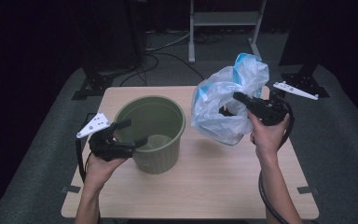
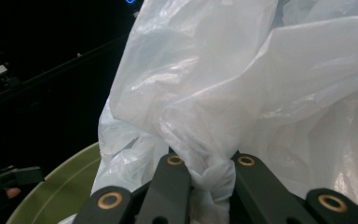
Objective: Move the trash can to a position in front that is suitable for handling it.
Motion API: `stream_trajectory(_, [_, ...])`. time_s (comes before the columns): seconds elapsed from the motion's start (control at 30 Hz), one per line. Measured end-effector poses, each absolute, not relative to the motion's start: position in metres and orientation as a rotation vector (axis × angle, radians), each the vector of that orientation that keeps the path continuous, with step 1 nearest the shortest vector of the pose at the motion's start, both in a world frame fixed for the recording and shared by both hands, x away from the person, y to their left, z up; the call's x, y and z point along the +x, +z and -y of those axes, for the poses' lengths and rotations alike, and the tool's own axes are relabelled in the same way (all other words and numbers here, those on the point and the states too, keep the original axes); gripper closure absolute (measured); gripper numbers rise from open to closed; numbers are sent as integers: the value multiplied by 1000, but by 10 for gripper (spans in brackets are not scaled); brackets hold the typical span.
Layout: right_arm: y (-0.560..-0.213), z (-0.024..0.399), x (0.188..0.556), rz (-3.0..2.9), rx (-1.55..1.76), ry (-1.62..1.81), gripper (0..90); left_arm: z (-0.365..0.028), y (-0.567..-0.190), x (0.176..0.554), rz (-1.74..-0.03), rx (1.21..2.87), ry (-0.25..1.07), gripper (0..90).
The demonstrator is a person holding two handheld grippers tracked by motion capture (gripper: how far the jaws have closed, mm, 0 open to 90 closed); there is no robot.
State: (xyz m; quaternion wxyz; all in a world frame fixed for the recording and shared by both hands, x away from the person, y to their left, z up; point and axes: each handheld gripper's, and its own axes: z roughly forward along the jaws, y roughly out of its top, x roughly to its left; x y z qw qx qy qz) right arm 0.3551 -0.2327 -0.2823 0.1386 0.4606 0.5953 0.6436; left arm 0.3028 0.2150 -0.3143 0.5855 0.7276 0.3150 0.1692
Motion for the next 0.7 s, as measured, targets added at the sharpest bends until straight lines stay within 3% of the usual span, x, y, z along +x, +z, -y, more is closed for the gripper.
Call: stream_trajectory(0.7, [-335, 217, 374, -1827, 1431, 1724, 892, -214, -314, 304, -734, 1699, 392, 65])
